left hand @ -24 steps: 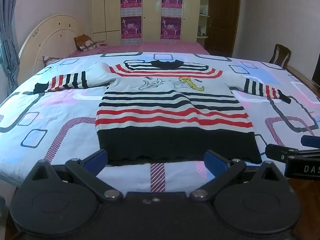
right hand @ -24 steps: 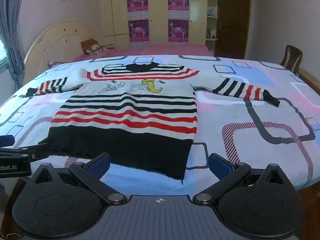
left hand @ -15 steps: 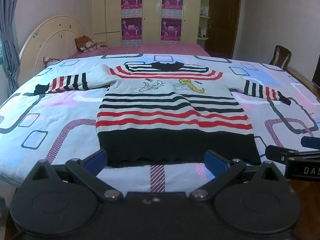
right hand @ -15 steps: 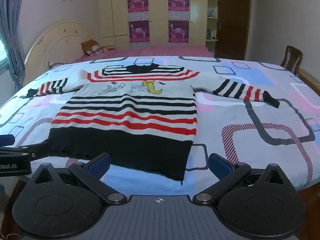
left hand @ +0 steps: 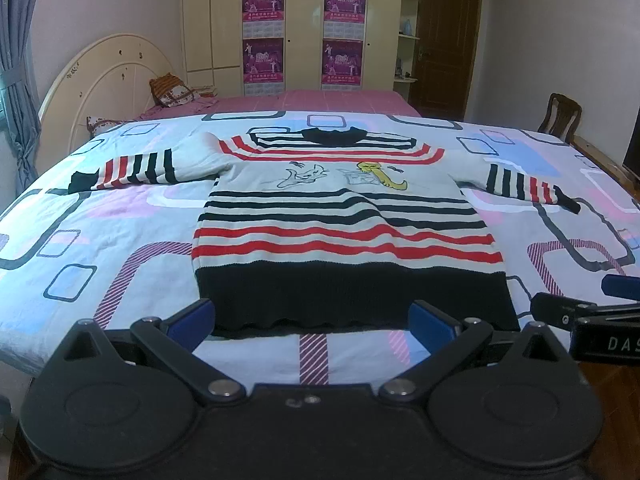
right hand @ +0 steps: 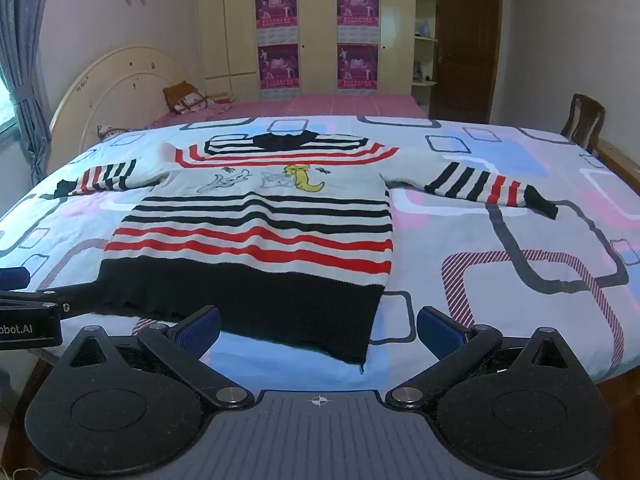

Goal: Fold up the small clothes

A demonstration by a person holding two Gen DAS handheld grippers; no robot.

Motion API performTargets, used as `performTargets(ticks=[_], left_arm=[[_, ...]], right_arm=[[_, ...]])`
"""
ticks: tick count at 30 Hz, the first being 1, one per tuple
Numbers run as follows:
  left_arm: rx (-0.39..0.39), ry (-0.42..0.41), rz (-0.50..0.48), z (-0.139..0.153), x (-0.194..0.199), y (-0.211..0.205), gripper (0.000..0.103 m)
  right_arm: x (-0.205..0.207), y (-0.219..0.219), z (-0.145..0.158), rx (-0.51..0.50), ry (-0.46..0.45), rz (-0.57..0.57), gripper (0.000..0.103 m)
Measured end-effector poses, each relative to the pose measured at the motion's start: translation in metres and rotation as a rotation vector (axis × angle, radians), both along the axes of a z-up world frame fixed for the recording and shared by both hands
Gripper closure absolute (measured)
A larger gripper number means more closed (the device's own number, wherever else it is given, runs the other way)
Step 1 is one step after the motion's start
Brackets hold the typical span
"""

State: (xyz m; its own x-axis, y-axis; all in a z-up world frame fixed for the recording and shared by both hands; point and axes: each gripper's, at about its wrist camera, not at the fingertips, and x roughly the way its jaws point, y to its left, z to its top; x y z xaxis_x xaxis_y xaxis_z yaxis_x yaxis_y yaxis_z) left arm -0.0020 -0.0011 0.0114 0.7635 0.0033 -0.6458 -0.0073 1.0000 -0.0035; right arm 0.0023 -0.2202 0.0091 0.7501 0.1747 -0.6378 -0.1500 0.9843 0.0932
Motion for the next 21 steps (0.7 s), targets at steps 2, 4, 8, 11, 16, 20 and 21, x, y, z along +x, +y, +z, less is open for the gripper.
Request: performTargets(ticks=[2, 4, 8, 11, 16, 20, 21], left_arm=[[0.0, -0.001, 0.001, 0.0, -0.0006, -0.0003, 0.0], [-0.002, -0.001, -0.001, -0.0001, -0.0007, 0.0, 0.0], [-0.002, -0.002, -0.001, 0.0, -0.0007, 0.0001, 0.0], [-0.005, -0.004, -0.001, 0.0005, 0.0, 0.0008, 0.0], [-0.003, -0.005, 0.0, 0.001, 0.0003, 0.0013, 0.0], [-0.003, -0.006, 0.0, 0.0008, 0.0011, 0.0021, 0.0], [-0.002, -0.007, 0.002, 0.0007, 0.0007, 0.0016, 0.0]], right_arm=[[-0.0001, 0.0001, -0.0002, 0.0, 0.0, 0.0, 0.0], [-0.0004, 0.0003, 0.0006, -0.001, 0.0, 0.0, 0.0], [-0.0003, 0.0005, 0.0002, 0.0, -0.001, 0.0, 0.0], [0.0002, 0.0004, 0.0017, 0.002, -0.003, -0.002, 0.0], [0.0008, 0.0005, 0.0028, 0.002, -0.004, -0.001, 0.0], [0.0002, 0.0011, 0.0033, 0.002, -0.006, -0.001, 0.0], [0.0002, 0.0011, 0.0034, 0.002, -0.006, -0.001, 0.0]])
